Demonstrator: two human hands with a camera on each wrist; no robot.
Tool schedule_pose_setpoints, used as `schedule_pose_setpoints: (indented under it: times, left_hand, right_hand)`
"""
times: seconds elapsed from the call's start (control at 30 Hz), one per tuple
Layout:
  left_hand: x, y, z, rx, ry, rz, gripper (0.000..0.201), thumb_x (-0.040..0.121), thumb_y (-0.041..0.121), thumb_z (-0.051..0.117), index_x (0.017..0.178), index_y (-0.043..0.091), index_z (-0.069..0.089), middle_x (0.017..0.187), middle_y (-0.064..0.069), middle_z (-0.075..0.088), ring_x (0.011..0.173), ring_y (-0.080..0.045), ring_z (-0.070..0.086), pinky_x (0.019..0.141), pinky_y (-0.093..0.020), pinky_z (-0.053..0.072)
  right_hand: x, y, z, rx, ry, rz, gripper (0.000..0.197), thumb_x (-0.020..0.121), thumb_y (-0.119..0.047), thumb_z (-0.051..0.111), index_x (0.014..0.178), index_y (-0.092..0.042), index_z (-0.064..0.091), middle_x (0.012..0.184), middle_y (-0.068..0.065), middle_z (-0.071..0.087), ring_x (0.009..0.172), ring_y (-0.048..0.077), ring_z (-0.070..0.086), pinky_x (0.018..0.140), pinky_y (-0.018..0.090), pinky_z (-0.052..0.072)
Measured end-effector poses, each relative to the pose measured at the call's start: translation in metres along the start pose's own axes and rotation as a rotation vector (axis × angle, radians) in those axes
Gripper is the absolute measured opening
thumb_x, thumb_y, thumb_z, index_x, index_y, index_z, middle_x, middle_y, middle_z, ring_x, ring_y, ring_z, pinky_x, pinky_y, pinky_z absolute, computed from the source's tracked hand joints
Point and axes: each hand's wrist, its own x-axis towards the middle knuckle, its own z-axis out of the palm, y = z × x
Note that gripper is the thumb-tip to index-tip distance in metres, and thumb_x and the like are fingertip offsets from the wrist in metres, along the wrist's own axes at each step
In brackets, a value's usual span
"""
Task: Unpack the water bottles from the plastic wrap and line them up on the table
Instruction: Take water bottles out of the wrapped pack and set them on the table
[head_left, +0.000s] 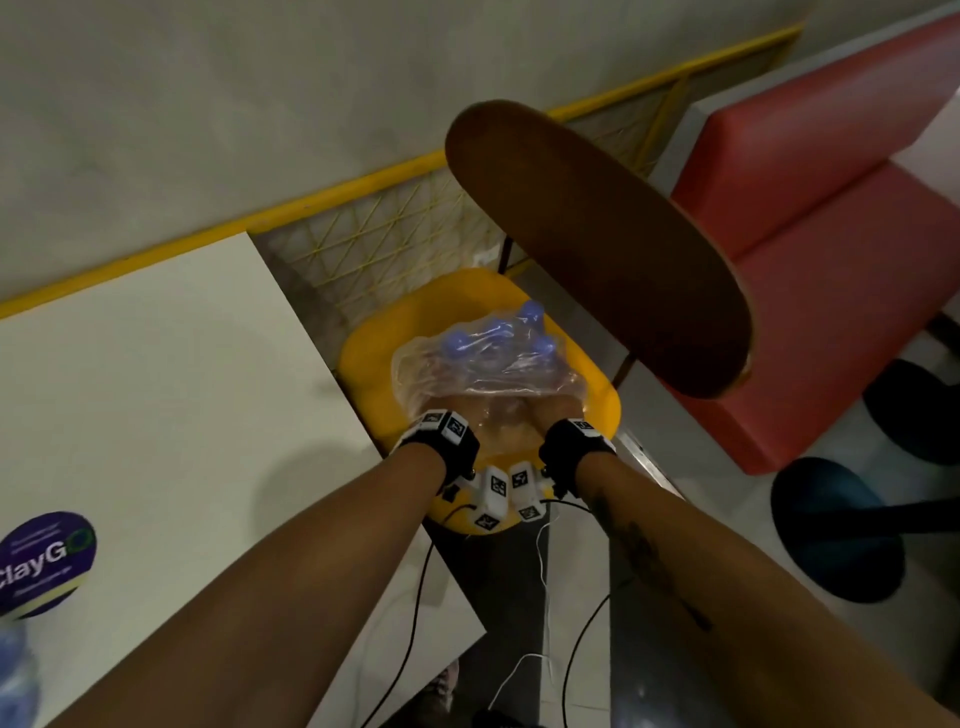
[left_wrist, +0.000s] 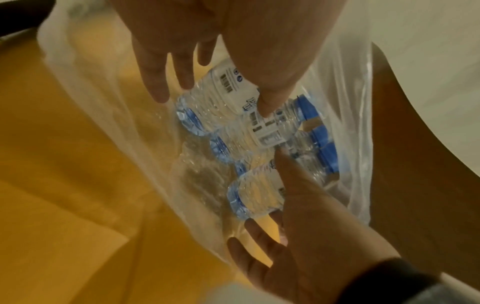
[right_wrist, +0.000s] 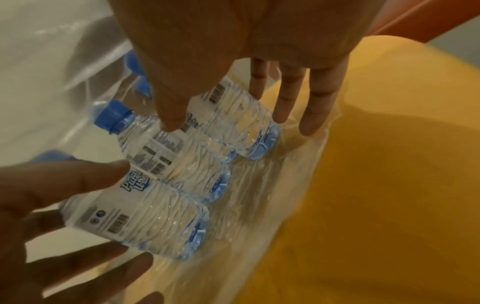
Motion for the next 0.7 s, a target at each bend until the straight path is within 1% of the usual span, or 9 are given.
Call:
schedule_pose_setpoints:
  times: [0.07,0.13,0.23,0.33,0.4,0.47,0.57,0.63,0.7]
  left_hand:
    - [0.004,-0.001,-0.004,0.02,-0.048,-0.019,0.112,0.085,0.021,0.079,0.162,0.039,-0.001,0.157,-0.017,0.04,0.119,-0.04,0.059,0.096,-0.044,0.053]
    - [0.007,0.002,-0.011,-0.084,-0.003,-0.003,0.097,0.091,0.024,0.073,0.162,0.04,0.008,0.163,-0.014,0.033,0.127,-0.042,0.054,0.097,-0.044,0.05]
    - [0.016,0.005,-0.014,-0.263,0.075,-0.073,0.073,0.101,0.037,0.06,0.162,0.028,0.02,0.165,-0.01,0.031,0.138,-0.039,0.044,0.11,-0.044,0.043]
    - [0.014,0.007,-0.017,-0.375,0.056,-0.061,0.064,0.095,0.061,0.057,0.15,0.031,0.042,0.147,-0.003,0.052,0.121,-0.032,0.053,0.102,-0.042,0.044]
    - [0.011,0.008,-0.015,-0.42,0.048,0.021,0.049,0.084,0.07,0.064,0.119,0.037,0.058,0.12,0.001,0.066,0.107,-0.024,0.06,0.1,-0.043,0.05]
    - [0.007,0.008,-0.009,-0.421,0.11,0.112,0.048,0.076,0.063,0.077,0.11,0.036,0.056,0.103,0.006,0.061,0.099,-0.018,0.06,0.095,-0.039,0.052]
    - [-0.011,0.014,-0.006,-0.38,0.134,0.16,0.067,0.075,0.057,0.082,0.13,0.032,0.053,0.116,0.005,0.056,0.107,-0.022,0.056,0.1,-0.044,0.049]
    - [-0.025,0.019,-0.003,-0.32,0.107,0.204,0.05,0.082,0.058,0.072,0.122,0.035,0.051,0.116,0.002,0.059,0.109,-0.025,0.057,0.104,-0.047,0.048]
    - [-0.034,0.021,-0.001,-0.295,0.112,0.244,0.053,0.086,0.046,0.072,0.13,0.028,0.05,0.124,-0.003,0.06,0.114,-0.027,0.058,0.106,-0.048,0.048]
  right_hand:
    - [0.008,-0.001,-0.002,0.002,0.034,-0.071,0.047,0.086,-0.046,0.063,0.127,-0.023,0.059,0.111,0.002,0.069,0.093,0.024,0.067,0.083,0.039,0.058]
    - [0.012,-0.005,-0.009,0.065,0.084,-0.168,0.054,0.068,-0.054,0.078,0.114,-0.03,0.063,0.101,-0.005,0.072,0.089,0.016,0.071,0.077,0.036,0.061]
    - [0.002,-0.008,-0.017,0.041,0.101,-0.259,0.045,0.061,-0.044,0.085,0.097,-0.026,0.065,0.091,-0.006,0.072,0.081,0.012,0.07,0.072,0.037,0.061]
    - [-0.01,-0.006,-0.021,-0.072,0.105,-0.367,0.047,0.064,-0.034,0.086,0.104,-0.024,0.063,0.109,-0.004,0.064,0.094,0.014,0.062,0.085,0.034,0.055]
    - [-0.018,-0.004,-0.025,-0.223,0.053,-0.427,0.046,0.067,-0.031,0.086,0.104,-0.025,0.061,0.105,-0.005,0.06,0.096,0.014,0.059,0.086,0.031,0.051]
    - [-0.021,0.0,-0.031,-0.274,0.003,-0.453,0.047,0.065,-0.028,0.087,0.106,-0.026,0.064,0.105,-0.004,0.066,0.096,0.015,0.063,0.086,0.035,0.054]
    - [-0.036,0.006,-0.043,-0.316,-0.022,-0.46,0.055,0.064,-0.025,0.088,0.114,-0.025,0.064,0.11,-0.007,0.065,0.096,0.008,0.058,0.089,0.031,0.051]
    - [-0.052,0.012,-0.049,-0.332,-0.035,-0.454,0.06,0.062,-0.025,0.088,0.115,-0.027,0.06,0.111,-0.01,0.063,0.097,0.008,0.057,0.087,0.027,0.048]
    - [-0.072,0.019,-0.053,-0.334,-0.059,-0.464,0.054,0.061,-0.026,0.087,0.106,-0.029,0.058,0.104,-0.01,0.065,0.09,0.01,0.062,0.08,0.029,0.05]
